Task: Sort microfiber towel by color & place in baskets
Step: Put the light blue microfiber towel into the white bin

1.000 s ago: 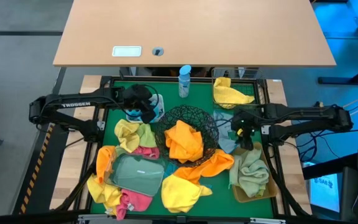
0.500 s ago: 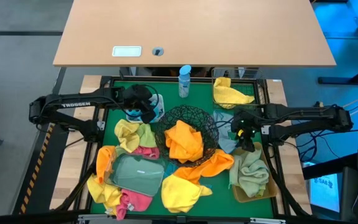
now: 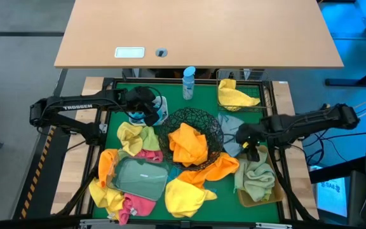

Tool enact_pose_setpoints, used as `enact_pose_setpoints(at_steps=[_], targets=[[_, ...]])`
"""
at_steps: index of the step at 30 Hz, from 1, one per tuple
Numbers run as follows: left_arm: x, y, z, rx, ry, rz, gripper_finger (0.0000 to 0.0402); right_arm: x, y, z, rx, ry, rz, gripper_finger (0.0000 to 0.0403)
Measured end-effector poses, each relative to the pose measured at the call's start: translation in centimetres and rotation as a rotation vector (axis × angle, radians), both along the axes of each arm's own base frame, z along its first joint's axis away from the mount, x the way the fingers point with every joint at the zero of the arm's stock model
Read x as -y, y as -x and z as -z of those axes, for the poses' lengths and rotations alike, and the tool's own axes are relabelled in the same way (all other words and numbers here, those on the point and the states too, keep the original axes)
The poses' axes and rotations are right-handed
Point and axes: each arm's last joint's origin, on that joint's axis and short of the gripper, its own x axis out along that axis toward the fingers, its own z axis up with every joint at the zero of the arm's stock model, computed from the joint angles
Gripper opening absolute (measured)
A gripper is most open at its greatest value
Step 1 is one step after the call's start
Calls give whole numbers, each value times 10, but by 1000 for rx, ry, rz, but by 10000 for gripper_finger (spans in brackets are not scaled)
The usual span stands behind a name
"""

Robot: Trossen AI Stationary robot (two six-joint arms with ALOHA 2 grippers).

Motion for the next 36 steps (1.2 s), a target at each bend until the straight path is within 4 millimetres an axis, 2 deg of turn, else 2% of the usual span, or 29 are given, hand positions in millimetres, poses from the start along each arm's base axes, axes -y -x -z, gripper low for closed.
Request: enact_pose_setpoints(at_steps=[18,23,32,34,36], targets=[[0,0,0,2,2,-3,124,-5,0,0,7,25,-19,186],[0,0,0,3,2,-3,124,-5,0,0,7,25,-19,140],[0,0,0,3,2,-3,124,-5,0,0,7,25,-18,20],[0,0,0,3,2,-3,124,-5,0,0,7,25,-18,6],[0,0,0,3,2,-3,124,-5,0,0,6,25,-17,10]])
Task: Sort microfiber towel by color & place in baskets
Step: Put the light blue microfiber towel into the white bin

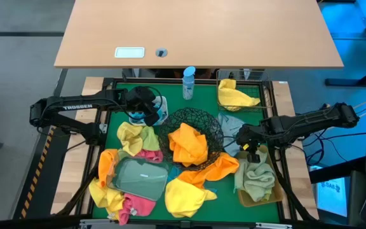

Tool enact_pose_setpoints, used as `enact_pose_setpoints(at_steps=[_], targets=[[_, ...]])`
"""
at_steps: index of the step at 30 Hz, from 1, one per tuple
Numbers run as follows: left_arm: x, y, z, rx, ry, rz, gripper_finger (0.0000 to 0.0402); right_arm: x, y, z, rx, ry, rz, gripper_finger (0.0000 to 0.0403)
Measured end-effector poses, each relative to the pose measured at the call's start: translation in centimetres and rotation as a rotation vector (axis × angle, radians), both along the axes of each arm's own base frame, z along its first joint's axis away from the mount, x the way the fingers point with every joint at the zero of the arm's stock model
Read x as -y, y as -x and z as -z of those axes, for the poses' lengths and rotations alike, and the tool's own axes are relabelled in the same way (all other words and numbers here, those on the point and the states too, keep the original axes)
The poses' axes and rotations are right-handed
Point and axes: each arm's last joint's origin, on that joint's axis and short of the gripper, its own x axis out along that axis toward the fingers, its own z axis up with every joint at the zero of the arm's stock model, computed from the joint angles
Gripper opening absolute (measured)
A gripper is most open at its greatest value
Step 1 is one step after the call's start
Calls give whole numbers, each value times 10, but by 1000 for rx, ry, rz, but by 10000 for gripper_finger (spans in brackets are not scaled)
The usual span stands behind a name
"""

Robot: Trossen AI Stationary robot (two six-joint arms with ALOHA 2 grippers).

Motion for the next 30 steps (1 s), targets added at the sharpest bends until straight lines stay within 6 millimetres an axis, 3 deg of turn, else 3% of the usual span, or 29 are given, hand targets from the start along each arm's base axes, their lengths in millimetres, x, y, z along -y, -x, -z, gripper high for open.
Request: enact_pose_setpoints(at_steps=[6,11,17,22,30], targets=[[0,0,0,0,0,0,124,0,-1,-3,4,-1,1,4],[0,0,0,0,0,0,124,0,-8,-25,71,22,27,5],[0,0,0,-2,-2,5,124,4,-8,-72,129,155,90,4],[0,-2,-2,23,-9,8,124,8,-10,-121,289,242,137,2],[-4,-16,-18,240,-70,9,124,12,-4,-194,581,289,201,2]])
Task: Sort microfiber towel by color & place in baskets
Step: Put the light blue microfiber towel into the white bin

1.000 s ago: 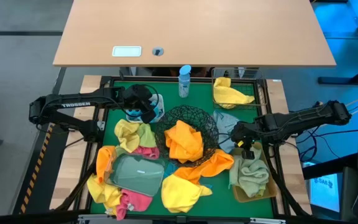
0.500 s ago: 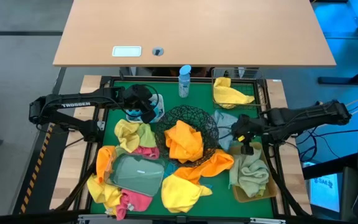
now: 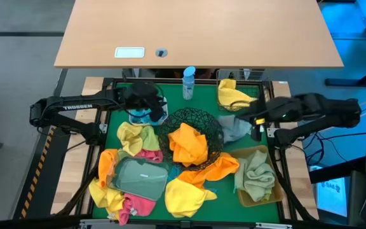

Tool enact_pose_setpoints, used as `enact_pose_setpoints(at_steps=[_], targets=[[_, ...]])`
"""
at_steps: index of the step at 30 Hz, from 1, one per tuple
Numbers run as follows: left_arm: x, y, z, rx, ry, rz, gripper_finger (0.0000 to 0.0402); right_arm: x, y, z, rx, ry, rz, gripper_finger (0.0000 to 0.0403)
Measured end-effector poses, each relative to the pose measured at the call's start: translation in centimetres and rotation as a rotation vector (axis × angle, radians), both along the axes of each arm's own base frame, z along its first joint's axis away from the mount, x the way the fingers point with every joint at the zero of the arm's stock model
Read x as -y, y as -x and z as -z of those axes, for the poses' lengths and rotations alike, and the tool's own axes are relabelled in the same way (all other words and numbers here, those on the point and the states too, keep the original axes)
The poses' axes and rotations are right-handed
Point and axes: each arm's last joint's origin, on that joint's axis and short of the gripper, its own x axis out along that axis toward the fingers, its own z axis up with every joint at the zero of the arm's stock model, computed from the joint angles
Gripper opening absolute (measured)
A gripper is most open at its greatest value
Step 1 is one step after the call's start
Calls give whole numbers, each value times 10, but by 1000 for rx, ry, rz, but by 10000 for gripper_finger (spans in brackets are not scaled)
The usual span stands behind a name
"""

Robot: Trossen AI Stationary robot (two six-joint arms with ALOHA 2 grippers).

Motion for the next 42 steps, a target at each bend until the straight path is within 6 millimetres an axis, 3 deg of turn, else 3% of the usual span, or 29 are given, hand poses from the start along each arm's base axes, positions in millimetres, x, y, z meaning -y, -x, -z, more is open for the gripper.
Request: enact_pose_setpoints(at_steps=[8,20,29,35,42], targets=[[1,-13,-22,272,-10,130,124,0,-2,-42,275,53,-52,1],[16,-21,-39,387,-201,371,124,-1,-8,-67,523,154,-102,2],[29,-29,-37,399,-219,433,124,-4,-16,-68,547,162,-141,2],[32,-38,-40,458,-266,373,124,-5,-22,-65,529,167,-144,2],[33,-49,-27,410,-263,343,124,-5,-26,-64,522,168,-145,2]])
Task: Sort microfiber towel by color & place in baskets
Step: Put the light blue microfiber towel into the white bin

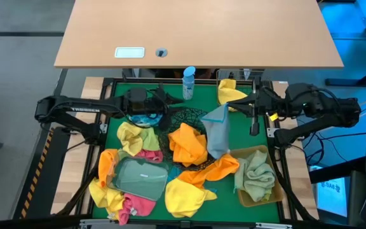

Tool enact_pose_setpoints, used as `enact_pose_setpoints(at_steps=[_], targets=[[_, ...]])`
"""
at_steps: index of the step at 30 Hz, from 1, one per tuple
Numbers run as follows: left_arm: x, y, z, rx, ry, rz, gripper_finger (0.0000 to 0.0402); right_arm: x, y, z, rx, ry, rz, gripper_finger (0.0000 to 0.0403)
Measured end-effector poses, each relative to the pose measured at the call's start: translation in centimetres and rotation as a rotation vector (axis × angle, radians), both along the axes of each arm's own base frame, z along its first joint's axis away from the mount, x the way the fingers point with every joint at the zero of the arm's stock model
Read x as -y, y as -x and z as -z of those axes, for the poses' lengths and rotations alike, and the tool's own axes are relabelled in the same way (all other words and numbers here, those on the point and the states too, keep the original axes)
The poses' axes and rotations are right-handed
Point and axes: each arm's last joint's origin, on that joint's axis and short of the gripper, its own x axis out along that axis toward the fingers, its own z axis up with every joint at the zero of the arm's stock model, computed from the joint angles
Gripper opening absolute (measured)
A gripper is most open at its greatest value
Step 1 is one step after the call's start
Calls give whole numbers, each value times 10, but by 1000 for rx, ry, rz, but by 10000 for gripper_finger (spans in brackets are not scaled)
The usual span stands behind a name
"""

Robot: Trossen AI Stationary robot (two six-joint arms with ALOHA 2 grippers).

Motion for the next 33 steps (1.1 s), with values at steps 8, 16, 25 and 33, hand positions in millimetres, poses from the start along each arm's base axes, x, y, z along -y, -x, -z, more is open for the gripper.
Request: enact_pose_setpoints(at_steps=[8,16,25,33], targets=[[5,-18,17,-21,4,32,124,0,-2,1,-6,1,0,2],[14,-26,17,37,-20,88,132,0,-2,1,-7,1,0,2],[21,-27,17,39,5,96,165,0,-2,1,-7,1,0,2],[21,-31,18,67,-28,92,235,0,-2,1,-7,2,0,2]])
